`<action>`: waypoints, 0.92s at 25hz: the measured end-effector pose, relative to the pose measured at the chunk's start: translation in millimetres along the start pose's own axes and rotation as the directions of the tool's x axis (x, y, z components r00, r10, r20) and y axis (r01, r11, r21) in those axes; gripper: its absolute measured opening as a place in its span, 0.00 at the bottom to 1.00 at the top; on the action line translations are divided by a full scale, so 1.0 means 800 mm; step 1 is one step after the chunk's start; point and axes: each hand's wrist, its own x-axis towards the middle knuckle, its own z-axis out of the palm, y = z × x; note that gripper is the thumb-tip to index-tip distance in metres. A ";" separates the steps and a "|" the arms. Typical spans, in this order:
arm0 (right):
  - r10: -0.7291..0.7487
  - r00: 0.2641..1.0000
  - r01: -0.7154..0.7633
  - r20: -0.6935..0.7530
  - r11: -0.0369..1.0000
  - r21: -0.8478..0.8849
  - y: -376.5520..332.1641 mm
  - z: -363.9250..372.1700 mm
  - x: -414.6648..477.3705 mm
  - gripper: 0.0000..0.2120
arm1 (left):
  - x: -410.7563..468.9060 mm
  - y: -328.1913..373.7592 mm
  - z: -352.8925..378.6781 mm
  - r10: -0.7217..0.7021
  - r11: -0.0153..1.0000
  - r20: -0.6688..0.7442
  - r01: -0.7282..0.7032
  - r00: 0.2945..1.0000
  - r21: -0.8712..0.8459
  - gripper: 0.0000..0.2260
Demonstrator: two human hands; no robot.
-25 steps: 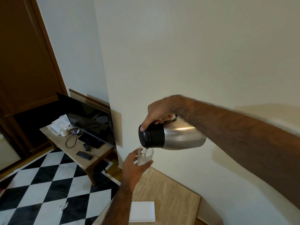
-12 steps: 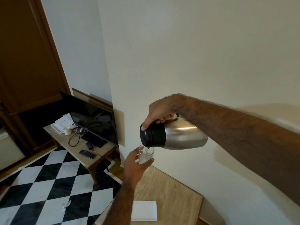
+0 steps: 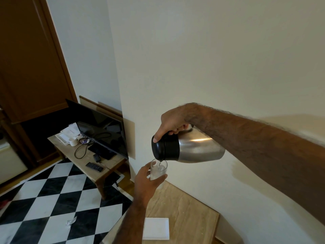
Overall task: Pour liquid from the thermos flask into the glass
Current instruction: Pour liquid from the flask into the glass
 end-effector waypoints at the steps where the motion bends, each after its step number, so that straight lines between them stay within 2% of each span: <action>1: 0.003 1.000 -0.003 0.003 1.000 -0.001 0.001 0.000 0.000 0.21 | 0.000 0.001 0.000 0.003 1.000 0.001 -0.003 1.000 0.003 0.33; 4: 0.018 0.998 -0.017 0.057 1.000 -0.021 0.002 -0.001 -0.005 0.23 | -0.001 0.002 -0.001 0.004 1.000 -0.004 -0.004 1.000 0.011 0.32; 8: -0.015 1.000 0.014 -0.019 1.000 -0.010 -0.002 0.004 -0.002 0.20 | -0.003 0.003 -0.004 -0.003 1.000 -0.003 0.003 1.000 0.008 0.32; 13: -0.027 0.999 0.027 -0.033 1.000 0.005 -0.001 0.006 -0.006 0.20 | -0.006 0.003 -0.005 -0.005 1.000 0.002 0.005 1.000 0.021 0.33; 15: -0.028 0.999 0.027 -0.018 0.999 -0.019 -0.001 0.005 -0.008 0.21 | -0.007 0.003 -0.006 -0.014 1.000 -0.001 0.014 1.000 -0.002 0.33; 19: 0.053 0.993 -0.051 0.106 0.998 -0.024 0.006 0.000 -0.013 0.27 | -0.007 0.005 -0.007 -0.030 0.999 -0.013 0.030 0.999 -0.021 0.29; 23: 0.067 0.997 -0.070 0.045 0.995 0.066 0.028 0.009 -0.019 0.30 | -0.007 0.005 -0.011 -0.040 0.999 -0.007 0.040 0.999 -0.017 0.27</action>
